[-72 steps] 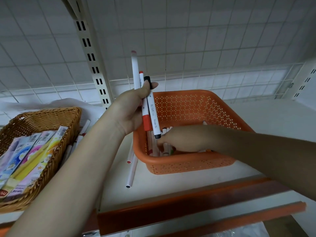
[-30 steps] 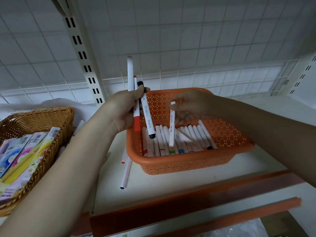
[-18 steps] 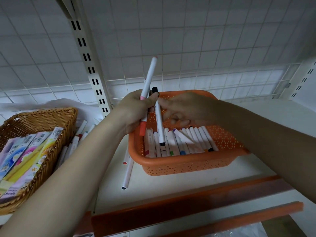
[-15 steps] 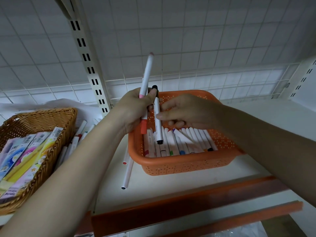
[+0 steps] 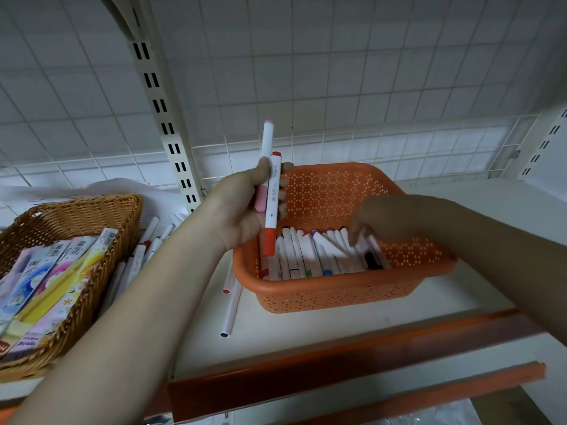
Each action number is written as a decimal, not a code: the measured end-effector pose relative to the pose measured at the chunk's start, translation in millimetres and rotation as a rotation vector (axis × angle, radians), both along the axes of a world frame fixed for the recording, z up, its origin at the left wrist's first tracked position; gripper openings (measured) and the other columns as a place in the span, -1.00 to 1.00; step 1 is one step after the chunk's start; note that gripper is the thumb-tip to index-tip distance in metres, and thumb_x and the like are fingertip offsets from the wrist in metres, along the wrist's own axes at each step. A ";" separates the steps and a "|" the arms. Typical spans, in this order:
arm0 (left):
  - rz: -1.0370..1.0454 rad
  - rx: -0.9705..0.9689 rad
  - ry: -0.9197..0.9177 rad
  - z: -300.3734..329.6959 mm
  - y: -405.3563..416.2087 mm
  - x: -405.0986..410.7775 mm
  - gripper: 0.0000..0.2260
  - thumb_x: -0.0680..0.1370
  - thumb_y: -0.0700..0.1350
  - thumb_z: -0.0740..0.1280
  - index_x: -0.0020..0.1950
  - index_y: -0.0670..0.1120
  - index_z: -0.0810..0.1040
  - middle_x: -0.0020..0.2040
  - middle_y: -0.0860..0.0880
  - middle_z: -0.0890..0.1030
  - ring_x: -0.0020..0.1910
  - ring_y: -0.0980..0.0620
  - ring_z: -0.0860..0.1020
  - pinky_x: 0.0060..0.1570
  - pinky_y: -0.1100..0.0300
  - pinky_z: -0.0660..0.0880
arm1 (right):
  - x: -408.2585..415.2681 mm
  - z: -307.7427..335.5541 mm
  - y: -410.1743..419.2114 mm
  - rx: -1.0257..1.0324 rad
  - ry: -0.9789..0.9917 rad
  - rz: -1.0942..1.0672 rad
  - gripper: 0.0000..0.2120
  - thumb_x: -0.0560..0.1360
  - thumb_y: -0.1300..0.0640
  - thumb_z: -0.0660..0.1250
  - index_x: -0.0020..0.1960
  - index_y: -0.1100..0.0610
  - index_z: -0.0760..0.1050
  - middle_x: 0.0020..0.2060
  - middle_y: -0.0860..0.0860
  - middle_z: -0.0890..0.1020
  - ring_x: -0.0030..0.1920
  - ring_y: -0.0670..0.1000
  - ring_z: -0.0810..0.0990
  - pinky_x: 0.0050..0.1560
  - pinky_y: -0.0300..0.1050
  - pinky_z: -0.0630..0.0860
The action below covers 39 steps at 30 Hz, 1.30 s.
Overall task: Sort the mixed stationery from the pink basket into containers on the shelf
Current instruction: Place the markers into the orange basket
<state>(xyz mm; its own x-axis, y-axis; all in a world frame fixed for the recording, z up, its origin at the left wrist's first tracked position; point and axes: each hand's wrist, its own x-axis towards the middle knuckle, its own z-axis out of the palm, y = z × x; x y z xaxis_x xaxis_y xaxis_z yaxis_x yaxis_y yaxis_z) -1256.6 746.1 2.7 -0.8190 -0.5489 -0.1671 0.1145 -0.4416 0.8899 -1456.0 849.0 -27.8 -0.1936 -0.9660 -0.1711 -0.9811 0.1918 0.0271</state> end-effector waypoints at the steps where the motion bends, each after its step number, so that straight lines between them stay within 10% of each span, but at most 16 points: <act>1: -0.018 0.008 0.008 0.7 0.9 0.7 -0.72 0.64 -0.04 0.11 0.03 -0.16 0.54 -0.32 0.00 0.48 -0.39 0.11 0.42 -0.38 0.26 0.42 | -0.7 0.0 0.9 0.028 -0.008 0.027 -0.82 0.49 0.13 0.33 0.06 -0.02 0.62 0.00 -0.04 0.65 -0.03 -0.04 0.61 0.07 -0.02 0.56; 8: -0.050 -0.209 -0.068 1.8 18.1 -6.3 -0.81 0.60 -0.16 0.21 -0.15 -0.18 0.54 -0.37 -0.02 0.54 -0.40 0.12 0.47 -0.35 0.29 0.47 | 59.0 42.6 0.1 -0.651 -0.842 -0.056 -0.78 0.57 0.02 0.23 0.05 0.10 0.60 -0.19 0.02 0.67 -0.26 -0.05 0.61 -0.30 -0.32 0.51; 13: 0.061 -0.407 -0.190 0.0 22.9 -1.2 -0.74 0.62 -0.06 0.19 -0.12 -0.17 0.57 -0.24 -0.06 0.58 -0.21 0.03 0.53 -0.08 0.16 0.52 | 60.7 44.4 -5.2 -0.736 -0.972 -0.160 -0.83 0.53 0.07 0.32 0.01 0.13 0.62 -0.37 -0.18 0.60 -0.42 -0.27 0.53 -0.44 -0.43 0.37; 16: 0.198 -0.842 -0.519 1.3 20.5 -0.5 -0.68 0.67 0.03 0.04 0.13 -0.09 0.52 -0.25 0.02 0.45 -0.34 0.11 0.39 -0.41 0.50 0.35 | 38.5 50.8 -2.9 -0.809 -0.949 -0.248 -0.88 0.53 0.13 0.33 0.00 0.16 0.60 -0.37 -0.03 0.59 -0.50 -0.22 0.50 -0.51 -0.37 0.36; 19: 0.162 -0.939 -0.662 4.5 19.8 -10.1 -0.66 0.66 -0.14 0.03 0.44 -0.08 0.28 0.02 -0.05 0.51 -0.38 0.14 0.35 -0.62 0.45 0.26 | 8.5 45.7 -0.8 -0.657 -0.723 -0.329 -0.87 0.51 0.19 0.35 0.03 0.20 0.57 -0.30 0.11 0.64 -0.47 -0.15 0.56 -0.51 -0.36 0.41; 23: -0.077 -1.175 -0.828 -14.2 18.6 -26.5 -0.35 0.57 -0.36 0.08 0.56 -0.04 -0.15 0.25 -0.19 0.47 -0.22 0.00 0.55 -0.34 0.37 0.45 | -11.3 19.9 -5.7 -0.114 -0.439 -0.318 -0.82 0.56 0.19 0.28 0.06 0.26 0.59 -0.33 0.11 0.64 -0.43 -0.03 0.57 -0.44 -0.29 0.43; 27: -0.549 -1.363 -1.216 -25.5 16.6 -30.4 -0.67 0.59 -0.24 0.10 0.33 -0.17 0.45 0.25 -0.18 0.53 0.12 -0.09 0.57 0.15 0.08 0.50 | -0.5 12.3 -16.2 0.189 -0.358 -0.253 -0.69 0.58 0.10 0.23 0.14 0.30 0.56 -0.07 0.22 0.67 -0.16 0.16 0.65 -0.35 -0.19 0.45; 30: -0.694 -1.409 -1.334 -23.0 25.1 -29.3 -0.67 0.62 -0.16 0.11 0.37 -0.15 0.41 0.18 -0.15 0.56 0.06 -0.02 0.55 0.14 0.11 0.48 | 12.4 21.4 -19.2 0.179 -0.309 -0.227 -0.68 0.59 0.07 0.21 0.16 0.27 0.55 0.00 0.21 0.66 -0.03 0.16 0.66 -0.30 -0.18 0.45; 39: 0.371 -1.238 -0.836 14.8 26.0 48.0 -0.73 0.63 -0.08 0.13 0.22 -0.06 0.55 0.07 -0.09 0.62 -0.12 -0.03 0.52 -0.28 0.21 0.37 | 84.7 57.7 -5.2 -0.674 -0.407 -0.104 -0.79 0.56 0.06 0.26 0.08 0.11 0.60 0.03 0.03 0.64 -0.13 -0.11 0.50 -0.06 -0.28 0.34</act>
<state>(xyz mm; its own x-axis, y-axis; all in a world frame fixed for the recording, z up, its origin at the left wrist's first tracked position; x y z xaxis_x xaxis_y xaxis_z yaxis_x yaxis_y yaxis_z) -1208.6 772.1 17.5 -0.5166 -0.8312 0.2053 -0.6554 0.5382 0.5299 -1371.3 843.9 29.9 -0.3366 -0.8671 0.3672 -0.8649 0.1305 -0.4846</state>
